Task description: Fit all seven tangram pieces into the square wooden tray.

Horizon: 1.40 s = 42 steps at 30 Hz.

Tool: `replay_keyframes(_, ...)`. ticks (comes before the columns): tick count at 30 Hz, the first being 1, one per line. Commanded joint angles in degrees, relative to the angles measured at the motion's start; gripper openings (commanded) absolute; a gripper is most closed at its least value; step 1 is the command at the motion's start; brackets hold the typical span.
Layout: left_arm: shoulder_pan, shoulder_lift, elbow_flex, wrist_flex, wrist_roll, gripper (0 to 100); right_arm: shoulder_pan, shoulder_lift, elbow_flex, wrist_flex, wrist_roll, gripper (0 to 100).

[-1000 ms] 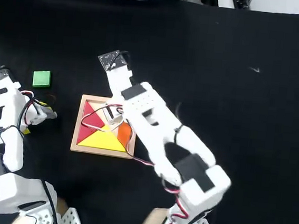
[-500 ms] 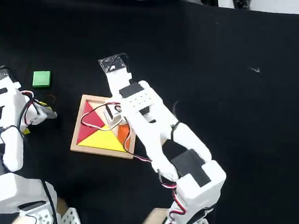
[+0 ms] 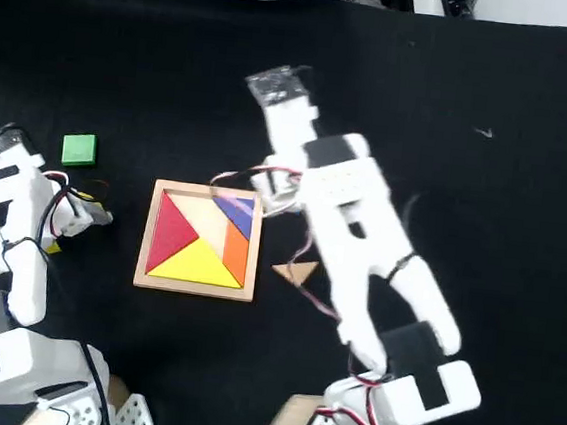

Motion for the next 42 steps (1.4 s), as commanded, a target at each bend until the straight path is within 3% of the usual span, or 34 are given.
replay_keyframes(1,1.2,-0.3,-0.2,-0.6,0.6,31,4.0,-3.0,0.0,1.2,3.9,10.6)
replay_keyframes(4,1.0,-0.3,-0.2,-0.5,0.6,31,2.2,-3.3,1.5,6.3,6.6,20.0)
replay_keyframes(10,1.0,-0.3,-0.2,-0.4,0.6,31,-1.1,-3.5,8.3,4.0,15.0,18.5)
replay_keyframes(18,1.0,-0.3,-0.2,-0.4,0.6,31,-2.6,-3.4,5.6,6.7,16.2,18.5)
replay_keyframes(19,1.0,-0.3,-0.2,-0.4,0.6,31,-2.6,-3.1,6.3,8.1,19.6,18.5)
replay_keyframes(22,1.1,-0.3,-0.2,-0.5,0.6,31,-2.5,-3.7,12.6,9.6,39.1,18.5)
replay_keyframes(24,1.1,-0.3,-0.2,-0.5,0.6,31,-2.3,-5.0,16.7,6.1,45.3,18.5)
replay_keyframes(27,1.0,-0.3,-0.2,-0.4,0.6,31,-2.5,-6.5,20.6,-1.9,47.1,22.0)
replay_keyframes(31,1.0,-0.3,-0.2,-0.3,0.4,31,-2.5,-6.5,22.1,-2.9,49.2,33.2)
replay_keyframes(42,1.1,-0.3,-0.2,-0.4,0.3,31,-4.1,-6.5,27.4,-3.5,57.7,27.3)
